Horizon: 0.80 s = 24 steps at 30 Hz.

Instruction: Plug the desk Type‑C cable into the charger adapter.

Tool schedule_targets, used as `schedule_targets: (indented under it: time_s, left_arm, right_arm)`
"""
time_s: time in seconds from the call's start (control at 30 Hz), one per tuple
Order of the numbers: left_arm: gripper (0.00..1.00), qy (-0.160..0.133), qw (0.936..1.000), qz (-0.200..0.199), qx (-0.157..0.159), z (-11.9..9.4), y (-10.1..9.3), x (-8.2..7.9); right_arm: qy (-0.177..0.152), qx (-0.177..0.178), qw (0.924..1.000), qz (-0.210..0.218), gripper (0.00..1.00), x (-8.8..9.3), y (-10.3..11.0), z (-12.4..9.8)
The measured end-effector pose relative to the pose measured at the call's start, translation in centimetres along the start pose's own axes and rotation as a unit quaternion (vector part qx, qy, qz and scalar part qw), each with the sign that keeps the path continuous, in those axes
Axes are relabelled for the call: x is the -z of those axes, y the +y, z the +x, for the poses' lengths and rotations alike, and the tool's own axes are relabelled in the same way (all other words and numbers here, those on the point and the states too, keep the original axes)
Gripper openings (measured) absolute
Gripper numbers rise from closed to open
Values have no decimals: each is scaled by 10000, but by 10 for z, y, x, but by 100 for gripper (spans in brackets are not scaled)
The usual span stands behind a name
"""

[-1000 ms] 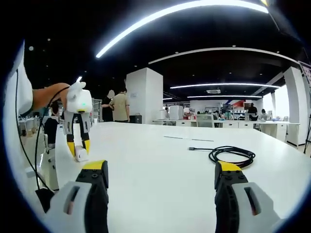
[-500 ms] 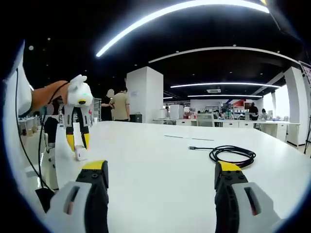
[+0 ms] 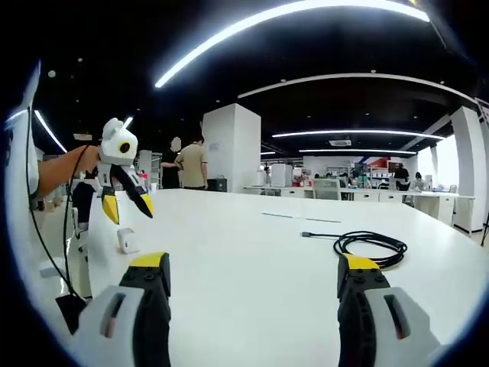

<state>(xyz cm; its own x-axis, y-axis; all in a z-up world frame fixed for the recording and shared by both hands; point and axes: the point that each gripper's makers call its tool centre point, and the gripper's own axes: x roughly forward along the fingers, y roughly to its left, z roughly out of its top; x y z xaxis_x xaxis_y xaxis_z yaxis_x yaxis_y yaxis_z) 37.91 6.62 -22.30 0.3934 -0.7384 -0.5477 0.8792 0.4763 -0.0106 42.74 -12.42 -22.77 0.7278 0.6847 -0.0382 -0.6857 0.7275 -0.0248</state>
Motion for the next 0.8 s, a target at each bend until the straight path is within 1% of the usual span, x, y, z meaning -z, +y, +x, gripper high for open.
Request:
schedule_targets:
  time_s: [0.03, 0.07, 0.1, 0.13, 0.17, 0.23, 0.27, 0.33, 0.4, 0.47, 0.5, 0.53, 0.57, 0.6, 0.63, 0.67, 0.7, 0.73, 0.8]
  left_arm:
    - [54, -353, 9990, 167, -214, 1, 2, -6]
    - [57, -576, 9974, 238, -364, 2, 3, -8]
    - [59, -740, 9955, 284, -511, 2, 1, -8]
    - [61, -851, 9944, 237, -585, 2, 1, -9]
    - [61, -1051, 9919, 124, -700, 1, 1, -11]
    - [62, -1387, 9858, 66, -943, -3, 3, -15]
    - [64, -1651, 9795, 48, -1152, -7, 5, -19]
    - [68, -1844, 9718, 75, -1466, -13, 9, -21]
    - [72, -2189, 9578, 41, -1861, -21, 13, -27]
    - [74, -2482, 9422, 16, -2250, -29, 16, -28]
    - [75, -2545, 9384, -35, -2340, -31, 17, -27]
    - [76, -2608, 9321, -151, -2508, -34, 20, -24]
    - [78, -2672, 9277, -161, -2603, -37, 21, -24]
    - [80, -2797, 9206, -207, -2717, -40, 22, -24]
    - [81, -2983, 9107, -307, -2839, -45, 23, -24]
    - [82, -3116, 9043, -381, -2895, -48, 22, -24]
    - [82, -3221, 8993, -458, -2922, -50, 21, -23]
    - [83, -3303, 8913, -516, -3061, -54, 23, -21]
    - [86, -3274, 8862, -520, -3236, -57, 25, -17]
  right_arm:
    - [6, -9, 10000, 0, 91, 0, 1, 1]
    - [2, -16, 10000, 3, 91, 0, 1, 1]
    - [17, -40, 10000, 8, 91, 1, 2, 2]
    - [26, -49, 10000, -3, 91, 1, 3, 3]
    - [31, -53, 10000, -26, 91, 0, 4, 3]
    - [26, -72, 10000, -27, 91, -1, 5, 4]
    - [21, -79, 10000, -26, 91, -1, 5, 4]
    - [31, -82, 10000, -46, 92, -1, 5, 4]
    - [34, -82, 9999, -52, 92, -1, 5, 4]
    - [11, -67, 10000, -43, 92, -2, 4, 4]
    - [10, -56, 10000, -40, 92, -3, 4, 4]
    - [3, -50, 10000, -39, 92, -3, 4, 4]
    - [-8, -45, 10000, -39, 92, -4, 4, 4]
    - [-18, -36, 10000, -33, 92, -5, 4, 4]
    - [-15, -30, 10000, -36, 92, -5, 4, 4]
    - [-25, -22, 10000, -64, 91, -6, 4, 4]
    - [-47, -3, 9999, -98, 91, -7, 4, 3]
    - [-76, 20, 9999, -122, 91, -8, 3, 3]
    - [-111, 23, 9999, -105, 92, -10, 3, 2]
